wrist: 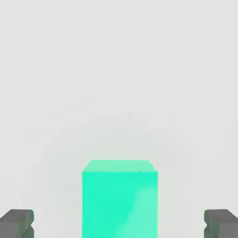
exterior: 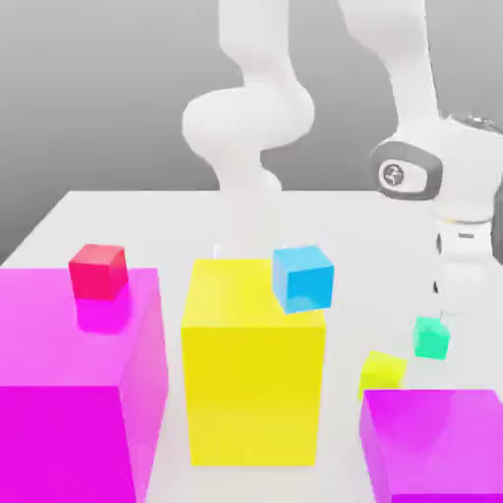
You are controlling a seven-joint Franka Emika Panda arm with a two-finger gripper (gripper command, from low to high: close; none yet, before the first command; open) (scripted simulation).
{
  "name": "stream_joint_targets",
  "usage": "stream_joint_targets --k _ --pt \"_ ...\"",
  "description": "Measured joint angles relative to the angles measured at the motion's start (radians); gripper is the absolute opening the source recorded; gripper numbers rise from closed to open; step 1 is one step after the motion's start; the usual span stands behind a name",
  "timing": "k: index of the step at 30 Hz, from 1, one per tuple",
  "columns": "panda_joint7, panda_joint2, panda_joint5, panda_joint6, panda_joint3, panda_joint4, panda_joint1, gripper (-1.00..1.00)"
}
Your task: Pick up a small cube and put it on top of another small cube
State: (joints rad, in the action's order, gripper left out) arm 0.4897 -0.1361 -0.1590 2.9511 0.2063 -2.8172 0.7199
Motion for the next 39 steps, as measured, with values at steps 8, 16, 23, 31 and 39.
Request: stream_joint_targets --k 8,16,23,31,39 --pt "0.070 -0.139 -0.090 0.111 -0.133 0.027 0.112 -1.00" --pt "-0.028 0.012 0.039 -0.008 -0.038 -0.004 0.048 -1.00" --pt "-0.334 0.225 0.203 -0.271 -0.086 0.049 -0.024 -1.00" --pt "-0.660 0.432 0.156 -0.616 -0.262 0.187 -0.145 -1.00" --pt "-0.934 0.635 0.044 -0.943 -0.430 0.316 -0.287 -1.00"
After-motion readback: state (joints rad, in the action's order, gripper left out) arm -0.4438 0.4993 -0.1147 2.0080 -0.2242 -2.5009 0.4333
